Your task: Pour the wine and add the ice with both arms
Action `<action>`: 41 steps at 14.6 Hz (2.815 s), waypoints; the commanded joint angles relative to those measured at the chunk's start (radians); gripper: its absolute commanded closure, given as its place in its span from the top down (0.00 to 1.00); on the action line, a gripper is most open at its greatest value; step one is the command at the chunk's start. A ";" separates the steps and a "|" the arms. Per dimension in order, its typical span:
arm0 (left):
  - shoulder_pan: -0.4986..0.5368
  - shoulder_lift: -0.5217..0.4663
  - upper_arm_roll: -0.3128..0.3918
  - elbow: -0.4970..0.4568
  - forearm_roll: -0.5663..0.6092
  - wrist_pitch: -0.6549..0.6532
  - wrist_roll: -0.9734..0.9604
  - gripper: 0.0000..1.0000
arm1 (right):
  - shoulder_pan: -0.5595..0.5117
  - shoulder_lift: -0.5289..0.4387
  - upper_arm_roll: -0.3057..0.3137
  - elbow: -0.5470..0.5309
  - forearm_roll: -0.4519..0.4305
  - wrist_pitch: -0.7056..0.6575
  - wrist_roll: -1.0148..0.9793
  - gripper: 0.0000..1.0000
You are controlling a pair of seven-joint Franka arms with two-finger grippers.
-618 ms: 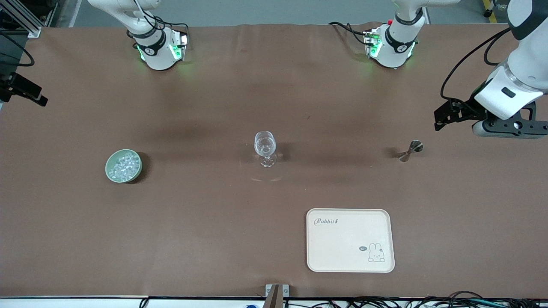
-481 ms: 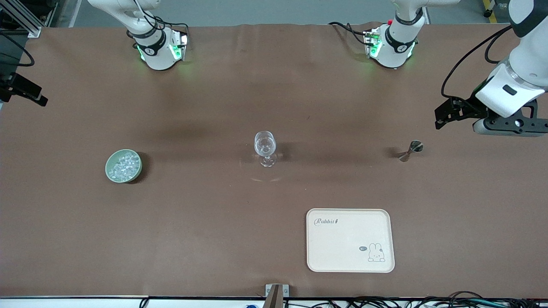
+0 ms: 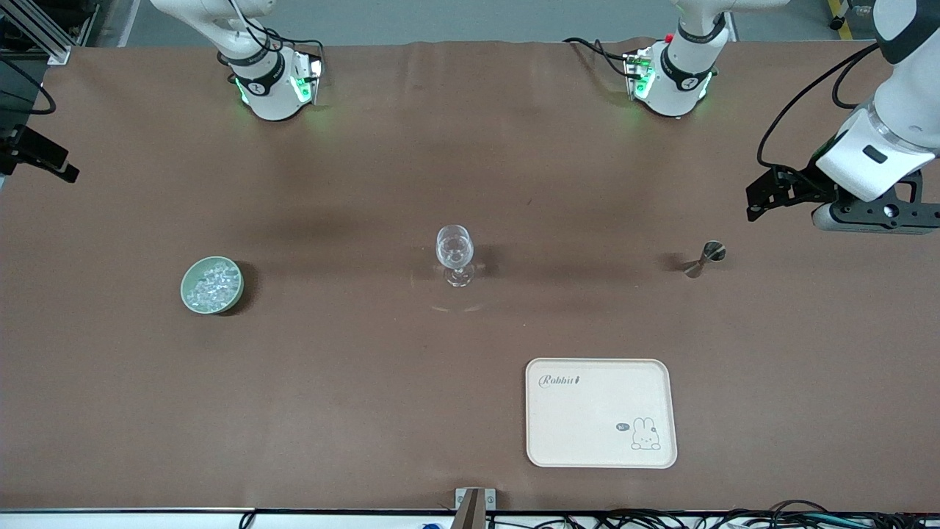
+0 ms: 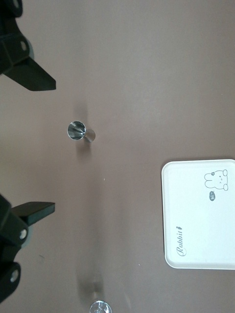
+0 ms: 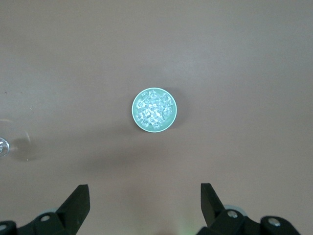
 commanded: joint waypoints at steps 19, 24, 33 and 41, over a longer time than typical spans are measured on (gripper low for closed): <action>0.370 0.389 0.033 0.002 -0.372 -0.152 -0.516 1.00 | -0.027 0.164 0.012 -0.527 -0.016 0.712 -0.106 1.00; 0.362 0.469 0.105 -0.029 -0.518 -0.149 -0.581 1.00 | -0.016 0.264 0.014 -0.604 -0.016 0.913 -0.122 1.00; 0.362 0.512 0.230 -0.253 -0.770 -0.017 -0.462 1.00 | -0.011 0.296 0.017 -0.741 -0.017 1.116 -0.167 0.99; 0.368 0.552 0.241 -0.406 -0.949 0.113 -0.291 1.00 | -0.019 0.331 0.015 -0.761 -0.016 1.193 -0.219 0.83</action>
